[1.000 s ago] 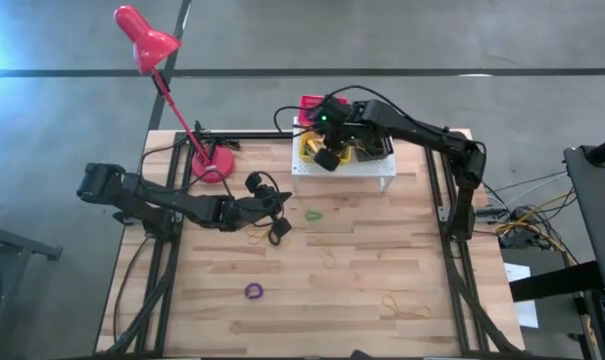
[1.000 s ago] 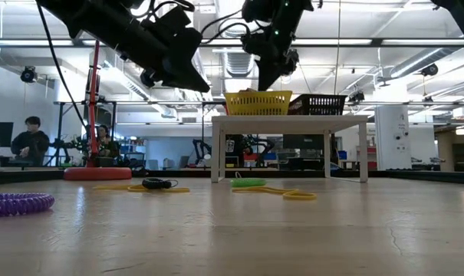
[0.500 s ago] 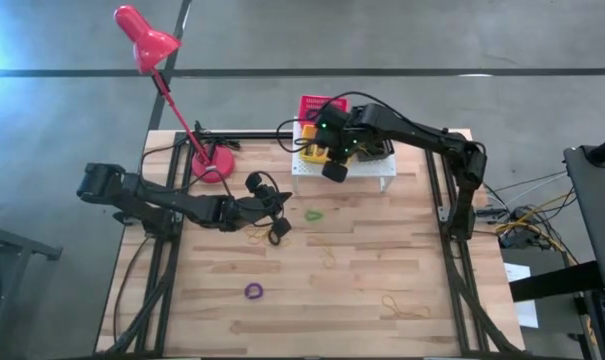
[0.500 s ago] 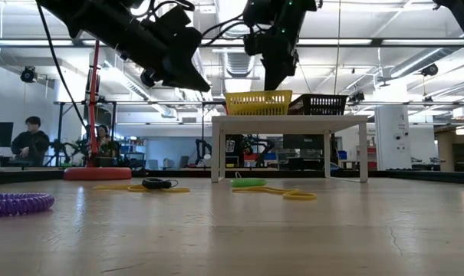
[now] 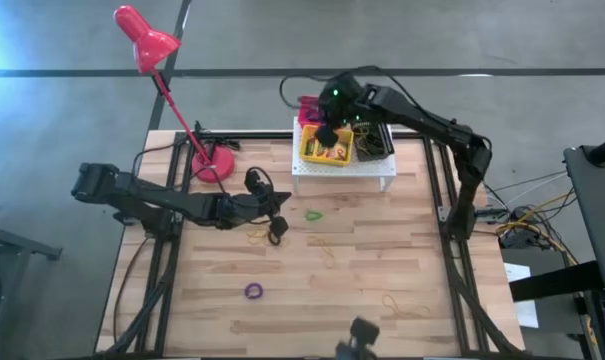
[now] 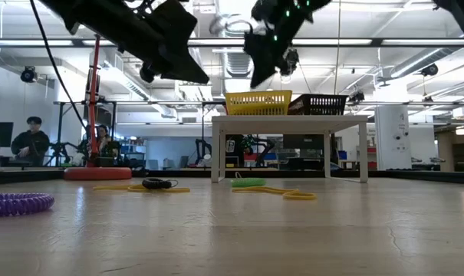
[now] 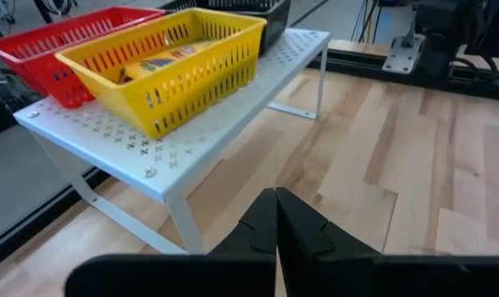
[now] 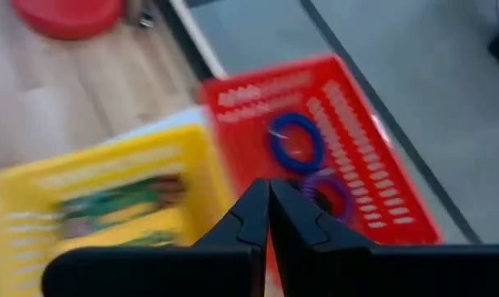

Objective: Pick & Place Office Desk Supplies
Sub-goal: Adjust the red bin on the shelf

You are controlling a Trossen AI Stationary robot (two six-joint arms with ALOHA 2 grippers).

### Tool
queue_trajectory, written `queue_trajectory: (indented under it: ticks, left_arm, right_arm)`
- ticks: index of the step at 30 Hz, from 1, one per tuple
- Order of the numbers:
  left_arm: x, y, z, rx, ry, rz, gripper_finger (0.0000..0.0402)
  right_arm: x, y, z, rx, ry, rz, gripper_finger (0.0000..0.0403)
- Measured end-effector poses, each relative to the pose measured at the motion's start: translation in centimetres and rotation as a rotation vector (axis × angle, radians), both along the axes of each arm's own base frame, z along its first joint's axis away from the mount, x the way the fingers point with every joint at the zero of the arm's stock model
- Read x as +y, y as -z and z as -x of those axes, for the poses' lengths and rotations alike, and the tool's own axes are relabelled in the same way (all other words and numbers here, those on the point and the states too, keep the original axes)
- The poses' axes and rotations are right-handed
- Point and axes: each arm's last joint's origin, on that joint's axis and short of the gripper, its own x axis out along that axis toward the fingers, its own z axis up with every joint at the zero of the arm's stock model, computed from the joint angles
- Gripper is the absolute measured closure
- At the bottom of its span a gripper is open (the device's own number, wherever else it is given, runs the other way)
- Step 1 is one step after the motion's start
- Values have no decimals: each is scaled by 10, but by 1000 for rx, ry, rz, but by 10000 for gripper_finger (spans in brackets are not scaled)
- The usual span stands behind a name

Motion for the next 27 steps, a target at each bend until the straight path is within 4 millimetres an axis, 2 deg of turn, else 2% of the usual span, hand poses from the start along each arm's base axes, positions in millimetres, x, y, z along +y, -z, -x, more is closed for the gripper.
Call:
queue_trajectory:
  ticks: [5, 9, 17, 27]
  left_arm:
    - [0, -7, 8, 15, 3, -1, 400]
    - [0, -6, 9, 23, 1, -2, 400]
    - [0, -6, 9, 22, -2, -1, 400]
    - [0, -6, 9, 12, -11, 17, 400]
  right_arm:
    - [-41, 20, 8, -22, -8, -71, 394]
    - [-55, 31, 11, -26, -45, -124, 394]
    - [-52, 34, 12, -33, -172, -204, 394]
    - [-51, 33, 14, -17, -155, -212, 394]
